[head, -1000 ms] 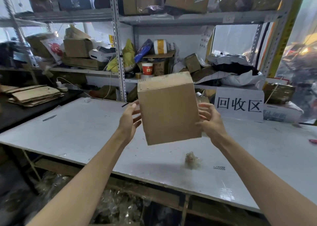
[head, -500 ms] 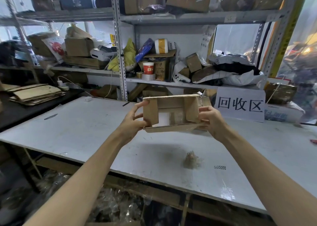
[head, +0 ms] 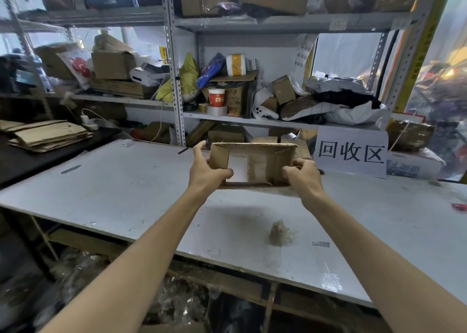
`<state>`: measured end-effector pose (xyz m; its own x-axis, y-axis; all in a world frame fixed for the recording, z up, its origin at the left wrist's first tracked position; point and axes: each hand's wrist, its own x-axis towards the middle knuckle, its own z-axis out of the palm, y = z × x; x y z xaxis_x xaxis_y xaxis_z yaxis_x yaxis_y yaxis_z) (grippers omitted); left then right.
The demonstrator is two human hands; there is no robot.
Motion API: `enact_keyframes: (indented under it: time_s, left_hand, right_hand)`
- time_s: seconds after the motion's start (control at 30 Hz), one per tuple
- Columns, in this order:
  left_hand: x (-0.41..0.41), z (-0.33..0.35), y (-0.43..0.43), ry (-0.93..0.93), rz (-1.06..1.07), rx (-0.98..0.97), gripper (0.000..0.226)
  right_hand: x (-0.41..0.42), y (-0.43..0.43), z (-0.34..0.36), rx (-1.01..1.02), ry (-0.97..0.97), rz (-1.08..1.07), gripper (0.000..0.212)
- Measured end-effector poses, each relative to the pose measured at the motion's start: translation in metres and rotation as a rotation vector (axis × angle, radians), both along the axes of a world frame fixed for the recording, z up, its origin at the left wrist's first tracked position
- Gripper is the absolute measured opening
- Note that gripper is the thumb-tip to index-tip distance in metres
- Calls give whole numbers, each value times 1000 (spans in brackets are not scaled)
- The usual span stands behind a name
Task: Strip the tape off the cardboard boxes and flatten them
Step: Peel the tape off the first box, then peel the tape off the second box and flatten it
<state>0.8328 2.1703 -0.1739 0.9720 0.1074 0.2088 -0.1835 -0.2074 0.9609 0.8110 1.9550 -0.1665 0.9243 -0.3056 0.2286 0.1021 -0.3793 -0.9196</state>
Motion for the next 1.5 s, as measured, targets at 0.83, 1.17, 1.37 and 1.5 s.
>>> enact_keyframes:
  time_s: [0.83,1.17,1.37,1.5]
  left_hand:
    - [35,-23,-205,49,-320,650,62]
    - [105,-91,-300,254,-413,127,58]
    - [142,-116,-359,207,-311,196,58]
    - [167,-129,-382,166,-287,389,61]
  right_hand:
    - [-34,-173,-25,575,-34,-164,43]
    - [19,-322,-75,79,173,-451,70]
    - [91,-368,-108,-245,327,-390,82]
    - [117,-390,-127,-369,345,-347,91]
